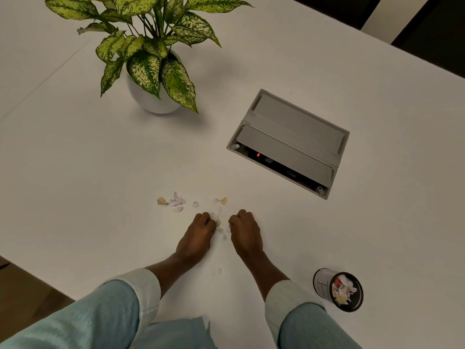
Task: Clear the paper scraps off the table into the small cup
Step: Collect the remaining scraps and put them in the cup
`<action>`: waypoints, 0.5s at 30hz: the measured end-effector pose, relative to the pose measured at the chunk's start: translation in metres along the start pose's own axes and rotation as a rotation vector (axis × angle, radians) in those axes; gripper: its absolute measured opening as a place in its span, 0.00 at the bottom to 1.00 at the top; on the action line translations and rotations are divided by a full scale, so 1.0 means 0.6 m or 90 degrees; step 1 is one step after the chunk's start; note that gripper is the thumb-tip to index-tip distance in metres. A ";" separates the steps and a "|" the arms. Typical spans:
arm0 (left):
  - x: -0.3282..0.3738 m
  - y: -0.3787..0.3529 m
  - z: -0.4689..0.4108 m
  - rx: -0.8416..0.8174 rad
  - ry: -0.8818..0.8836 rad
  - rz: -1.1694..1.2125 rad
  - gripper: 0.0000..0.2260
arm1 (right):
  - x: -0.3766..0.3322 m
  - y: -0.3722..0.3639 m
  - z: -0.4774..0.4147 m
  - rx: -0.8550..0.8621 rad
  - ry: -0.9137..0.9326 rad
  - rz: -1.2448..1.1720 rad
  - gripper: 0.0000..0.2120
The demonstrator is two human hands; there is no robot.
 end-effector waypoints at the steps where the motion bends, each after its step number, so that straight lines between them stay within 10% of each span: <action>1: 0.002 0.004 0.001 0.025 -0.003 -0.015 0.10 | 0.007 0.000 0.005 0.015 -0.020 -0.028 0.09; 15: 0.113 -0.040 0.033 0.065 -0.039 0.152 0.10 | 0.091 0.111 0.212 0.280 -0.296 -0.379 0.08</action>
Point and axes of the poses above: each hand's wrist, its own z-axis away from the middle knuckle, its own y-axis out of the back of the hand, x = y × z, the point moved 3 cm from there along -z, towards the middle knuckle, and after that the axes turned 2 degrees about -z, right-handed, at the moved point
